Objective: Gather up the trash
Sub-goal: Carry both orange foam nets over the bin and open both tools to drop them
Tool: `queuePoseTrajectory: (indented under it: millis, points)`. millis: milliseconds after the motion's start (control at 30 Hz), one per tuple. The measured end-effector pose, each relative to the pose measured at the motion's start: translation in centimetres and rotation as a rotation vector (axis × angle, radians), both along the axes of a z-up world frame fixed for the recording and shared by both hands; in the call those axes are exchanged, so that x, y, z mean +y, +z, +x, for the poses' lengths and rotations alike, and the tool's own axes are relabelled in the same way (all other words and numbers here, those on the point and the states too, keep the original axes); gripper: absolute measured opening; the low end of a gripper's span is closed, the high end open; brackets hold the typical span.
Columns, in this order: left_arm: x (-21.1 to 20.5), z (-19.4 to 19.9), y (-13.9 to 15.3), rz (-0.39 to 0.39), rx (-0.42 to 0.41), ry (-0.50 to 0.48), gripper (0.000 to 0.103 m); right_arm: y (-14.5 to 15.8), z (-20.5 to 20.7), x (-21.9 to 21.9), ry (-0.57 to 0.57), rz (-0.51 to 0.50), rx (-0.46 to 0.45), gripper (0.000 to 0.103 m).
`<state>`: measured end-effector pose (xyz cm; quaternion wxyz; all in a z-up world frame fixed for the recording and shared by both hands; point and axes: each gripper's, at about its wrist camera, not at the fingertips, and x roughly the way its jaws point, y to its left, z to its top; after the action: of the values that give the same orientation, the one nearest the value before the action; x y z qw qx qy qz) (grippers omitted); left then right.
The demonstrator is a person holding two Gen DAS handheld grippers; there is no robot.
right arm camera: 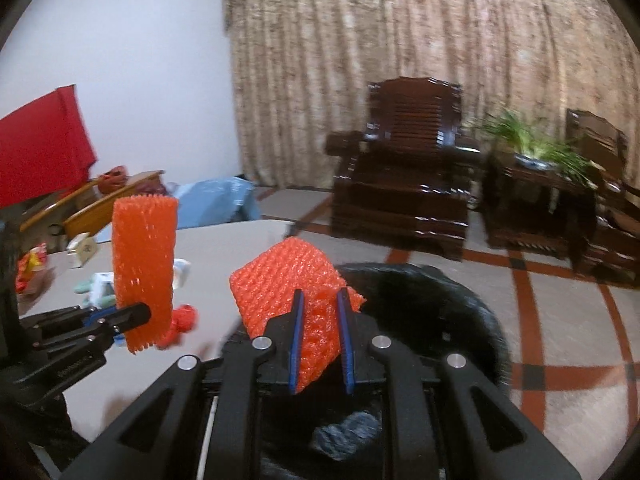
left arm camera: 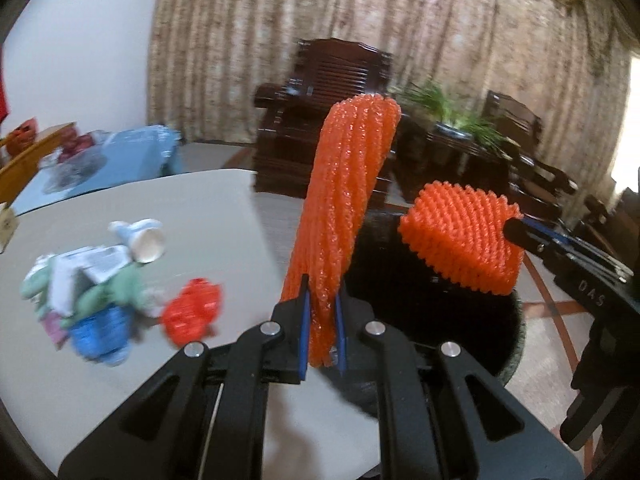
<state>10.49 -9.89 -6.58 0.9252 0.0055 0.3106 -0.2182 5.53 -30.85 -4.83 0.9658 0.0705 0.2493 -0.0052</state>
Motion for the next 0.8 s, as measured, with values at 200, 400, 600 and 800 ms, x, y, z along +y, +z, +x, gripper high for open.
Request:
queuePoseTrajectory:
  millis: [200, 400, 600, 800]
  points:
    - [-4.8, 1.8, -1.6, -0.005, 0.037, -0.075, 0.010, -2.2, -0.2, -3.0, -0.069, -0.003, 0.044, 0.016]
    - [-8.3, 2.9, -3.4, -0.026, 0.091, -0.159, 0.034, -3.6, -0.5, -5.0, -0.124, -0.036, 0.076, 0.026]
    - [-8.3, 2.4, -4.5, -0.054, 0.088, -0.178, 0.074, -3.9, -1.6, -5.5, -0.171, -0.042, 0.071, 0.070]
    - [-3.2, 1.6, -3.2, -0.057, 0.051, -0.096, 0.088, -3.1, -1.9, -4.2, -0.149, -0.007, 0.040, 0.097]
